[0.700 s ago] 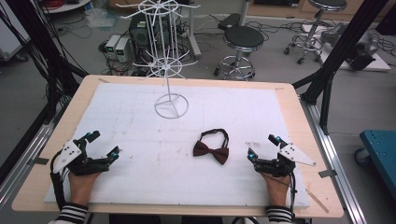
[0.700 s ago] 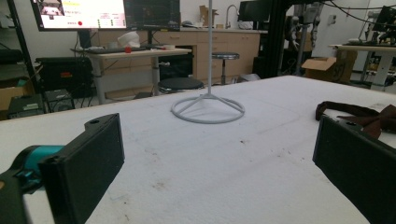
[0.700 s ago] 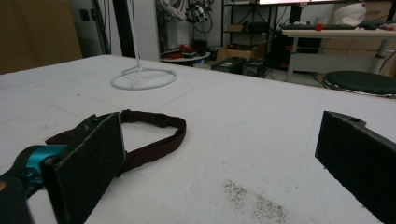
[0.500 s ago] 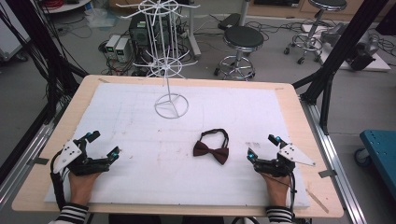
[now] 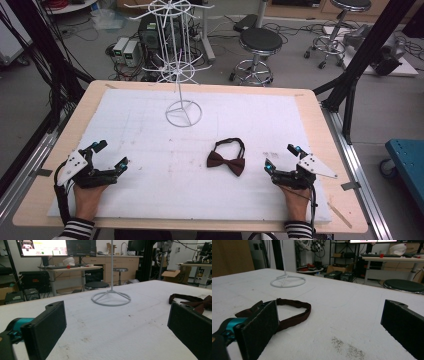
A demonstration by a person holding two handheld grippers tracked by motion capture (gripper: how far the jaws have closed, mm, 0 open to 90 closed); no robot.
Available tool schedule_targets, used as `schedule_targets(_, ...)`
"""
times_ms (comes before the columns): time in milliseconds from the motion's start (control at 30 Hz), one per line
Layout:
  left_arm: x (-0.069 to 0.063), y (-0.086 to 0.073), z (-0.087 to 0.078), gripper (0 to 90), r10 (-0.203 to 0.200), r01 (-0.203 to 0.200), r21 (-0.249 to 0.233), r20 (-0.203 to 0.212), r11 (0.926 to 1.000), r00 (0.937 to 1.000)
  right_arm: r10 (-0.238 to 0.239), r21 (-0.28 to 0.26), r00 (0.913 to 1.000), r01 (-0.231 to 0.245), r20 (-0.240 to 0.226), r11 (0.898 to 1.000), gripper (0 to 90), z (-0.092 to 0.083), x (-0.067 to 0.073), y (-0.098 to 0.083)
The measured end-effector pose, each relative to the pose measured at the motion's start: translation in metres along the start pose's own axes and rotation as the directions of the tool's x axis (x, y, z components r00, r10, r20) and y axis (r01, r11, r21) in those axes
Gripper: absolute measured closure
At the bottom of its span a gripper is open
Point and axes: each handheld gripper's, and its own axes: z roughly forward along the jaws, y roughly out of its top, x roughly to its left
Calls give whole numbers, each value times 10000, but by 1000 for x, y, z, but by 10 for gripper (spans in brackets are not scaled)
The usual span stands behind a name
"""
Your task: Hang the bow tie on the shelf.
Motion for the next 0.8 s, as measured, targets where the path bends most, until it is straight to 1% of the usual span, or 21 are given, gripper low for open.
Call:
schedule_targets(100,0,0,0,24,-29,29,-22,-9,10000,10000,78,4,10000,-78,6,10000,8,-1,-2,0)
schedule_targets(200,0,0,0,24,-61,61,-27,-18,10000,10000,-6,46,9999,6,119,10000,8,-4,-3,3)
schedule_targets(267,0,0,0,24,-50,50,-22,-17,10000,10000,55,-9,9999,-55,93,10000,8,-5,-3,5)
schedule_targets(300,0,0,0,24,-51,50,-21,-19,10000,10000,43,-198,9999,-41,98,9998,8,-8,-3,10)
schedule_targets(333,0,0,0,24,-49,49,-23,-23,10000,10000,31,-189,10000,-30,29,9998,8,-10,-4,12)
schedule_targets(400,0,0,0,24,-41,41,-20,-22,10000,10000,-31,-60,9996,29,-267,10000,8,-11,-3,18)
schedule_targets(467,0,0,0,24,4,-4,-7,-8,10000,10000,-202,66,9987,205,-475,9998,8,-12,-3,25)
schedule_targets(533,0,0,0,25,2,-2,-2,-7,10000,10000,-94,115,9965,104,-827,9999,8,-11,-2,32)
schedule_targets(600,0,0,0,25,1,-1,-10,-6,10000,10000,-65,320,9940,101,-1095,9994,8,-9,-1,39)
schedule_targets(633,0,0,0,25,4,-4,-4,-4,10000,10000,-65,320,9940,101,-1095,9994,8,-9,-1,39)
schedule_targets(700,0,0,0,24,-41,41,-29,-11,10000,10000,-199,674,9892,299,-1451,9973,8,-5,1,48)
schedule_targets(733,0,0,0,24,-51,51,-32,-7,10000,10000,-354,995,9826,543,-1824,9936,8,0,6,57)
schedule_targets(767,0,0,0,24,-47,47,-34,-7,10000,10000,-354,995,9826,543,-1824,9936,8,0,6,57)
schedule_targets(800,0,0,0,24,-16,16,-24,-1,10000,10000,-518,1063,9781,744,-2015,9915,8,3,8,61)
